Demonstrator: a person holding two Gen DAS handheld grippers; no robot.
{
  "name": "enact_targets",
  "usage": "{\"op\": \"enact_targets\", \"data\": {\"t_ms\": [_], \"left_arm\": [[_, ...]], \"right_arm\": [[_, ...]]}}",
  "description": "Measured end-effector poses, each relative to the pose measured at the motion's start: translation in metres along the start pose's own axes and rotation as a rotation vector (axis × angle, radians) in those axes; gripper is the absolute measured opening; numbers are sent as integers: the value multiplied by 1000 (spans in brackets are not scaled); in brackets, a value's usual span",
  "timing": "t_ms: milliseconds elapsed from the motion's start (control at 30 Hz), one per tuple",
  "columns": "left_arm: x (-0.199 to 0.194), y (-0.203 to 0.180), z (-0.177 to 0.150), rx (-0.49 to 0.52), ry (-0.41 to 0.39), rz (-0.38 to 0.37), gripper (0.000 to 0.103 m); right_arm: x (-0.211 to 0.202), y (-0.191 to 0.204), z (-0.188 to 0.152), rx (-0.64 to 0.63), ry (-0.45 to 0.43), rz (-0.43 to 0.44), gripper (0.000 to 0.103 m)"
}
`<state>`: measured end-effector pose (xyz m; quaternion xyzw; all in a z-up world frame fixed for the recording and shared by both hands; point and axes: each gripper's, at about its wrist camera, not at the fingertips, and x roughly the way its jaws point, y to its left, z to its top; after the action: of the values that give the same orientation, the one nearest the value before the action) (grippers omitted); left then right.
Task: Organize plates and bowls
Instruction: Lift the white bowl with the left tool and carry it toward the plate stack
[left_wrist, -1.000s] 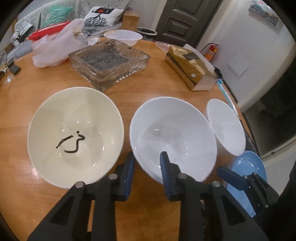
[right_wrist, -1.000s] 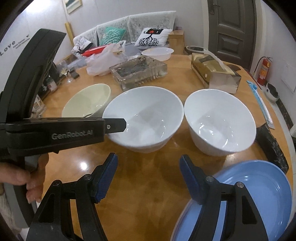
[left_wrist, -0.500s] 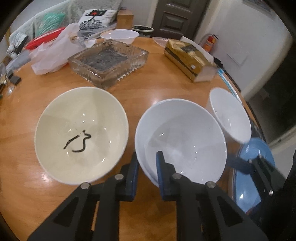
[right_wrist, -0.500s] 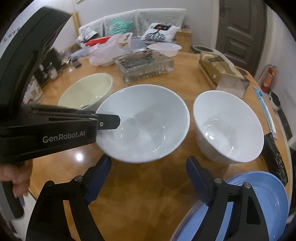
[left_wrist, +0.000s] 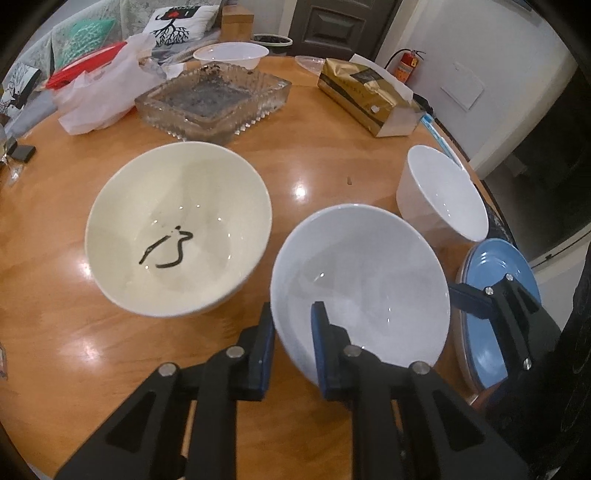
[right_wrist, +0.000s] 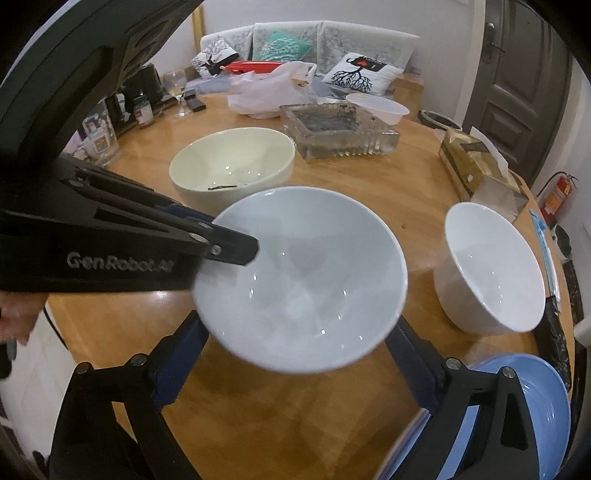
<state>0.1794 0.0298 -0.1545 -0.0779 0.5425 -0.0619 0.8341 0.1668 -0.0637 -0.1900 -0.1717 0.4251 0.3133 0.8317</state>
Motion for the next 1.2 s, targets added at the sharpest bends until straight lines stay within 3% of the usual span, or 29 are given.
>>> {"op": "enact_targets", "data": {"t_ms": [267,533,667,967,1200], "left_arm": [[16,-3,5,10,20,34,14],[11,-10,0,59,-4,53,14],[-8,-16,1,85,-46,61,14],[-64,0,22,53,-157,61,15],[-79,37,39,7,-163,91,15]], "right_arm": [[18,-4,5,33,40,30,98],[10,-4,3,55,0,26,97],[-8,2,8,29,-47,-18,97],[-37,15,50,1,-116,-3,97],[-25,38,88,-63,-116,24,97]]}}
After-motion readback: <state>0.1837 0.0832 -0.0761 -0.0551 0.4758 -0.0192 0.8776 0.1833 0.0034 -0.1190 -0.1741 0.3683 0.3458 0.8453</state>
